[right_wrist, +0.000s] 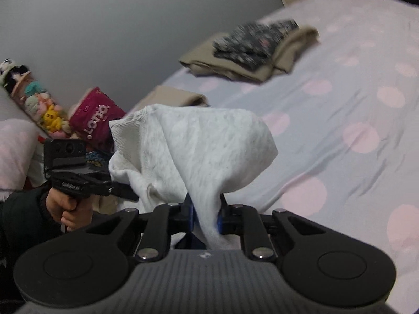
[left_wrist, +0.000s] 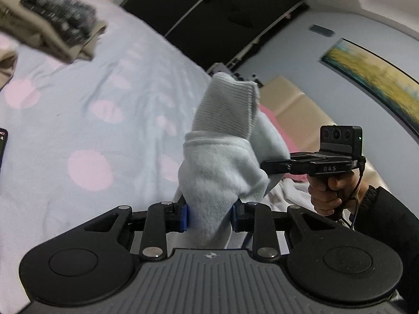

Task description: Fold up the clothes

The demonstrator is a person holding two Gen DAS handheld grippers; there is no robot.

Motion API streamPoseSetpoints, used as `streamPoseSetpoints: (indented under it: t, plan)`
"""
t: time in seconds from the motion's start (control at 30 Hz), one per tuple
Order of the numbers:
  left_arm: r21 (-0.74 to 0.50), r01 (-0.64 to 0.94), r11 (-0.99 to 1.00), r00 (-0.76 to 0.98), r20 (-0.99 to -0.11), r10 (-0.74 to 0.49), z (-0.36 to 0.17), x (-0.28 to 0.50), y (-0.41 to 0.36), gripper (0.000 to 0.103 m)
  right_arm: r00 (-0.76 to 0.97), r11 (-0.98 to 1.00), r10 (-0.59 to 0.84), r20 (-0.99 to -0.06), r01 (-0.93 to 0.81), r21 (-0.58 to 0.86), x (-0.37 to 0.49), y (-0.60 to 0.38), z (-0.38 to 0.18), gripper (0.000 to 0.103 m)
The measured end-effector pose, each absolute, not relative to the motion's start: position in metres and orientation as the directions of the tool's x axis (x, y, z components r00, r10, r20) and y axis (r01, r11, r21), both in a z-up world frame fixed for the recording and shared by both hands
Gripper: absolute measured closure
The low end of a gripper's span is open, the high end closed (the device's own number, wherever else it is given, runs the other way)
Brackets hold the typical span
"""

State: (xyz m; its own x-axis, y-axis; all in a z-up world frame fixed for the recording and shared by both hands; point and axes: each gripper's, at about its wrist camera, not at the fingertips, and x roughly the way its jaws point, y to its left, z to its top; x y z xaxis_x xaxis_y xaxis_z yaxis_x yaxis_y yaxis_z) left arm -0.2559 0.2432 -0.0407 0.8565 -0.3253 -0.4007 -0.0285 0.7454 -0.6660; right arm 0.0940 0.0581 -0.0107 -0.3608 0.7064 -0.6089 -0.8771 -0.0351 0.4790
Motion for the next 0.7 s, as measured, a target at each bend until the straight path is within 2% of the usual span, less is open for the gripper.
streamPoseSetpoints:
  t: [0.17,0.37,0.47,0.57,0.7]
  plan:
    - [-0.575,0.09,0.813,0.86,-0.366,-0.354,-0.018,-0.287,0.192,0.076,-0.349,-0.094,0.752,-0.559,-0.896,0.434,0.056,-0.014,0.013,0.086]
    - [-0.422,0.205,0.883,0.823,-0.414,-0.389,-0.025,-0.317,0.125,0.073,-0.347,-0.118,0.778,-0.524,-0.899,0.422,0.026,-0.096,0.011,0.086]
    - [-0.346,0.26,0.901,0.799,-0.447,-0.402,-0.031,-0.33,0.092,0.073,-0.333,-0.112,0.764,-0.553,-0.912,0.395,0.01,-0.125,-0.008,0.086]
    - [-0.31,0.291,0.905,0.747,-0.517,-0.417,-0.056,-0.332,0.068,0.073,-0.324,-0.103,0.73,-0.602,-0.923,0.371,-0.006,-0.146,-0.042,0.086]
    - [-0.142,0.374,0.916,0.733,-0.561,-0.386,-0.072,-0.335,0.029,0.068,-0.296,-0.058,0.664,-0.687,-0.936,0.347,-0.018,-0.162,-0.083,0.075]
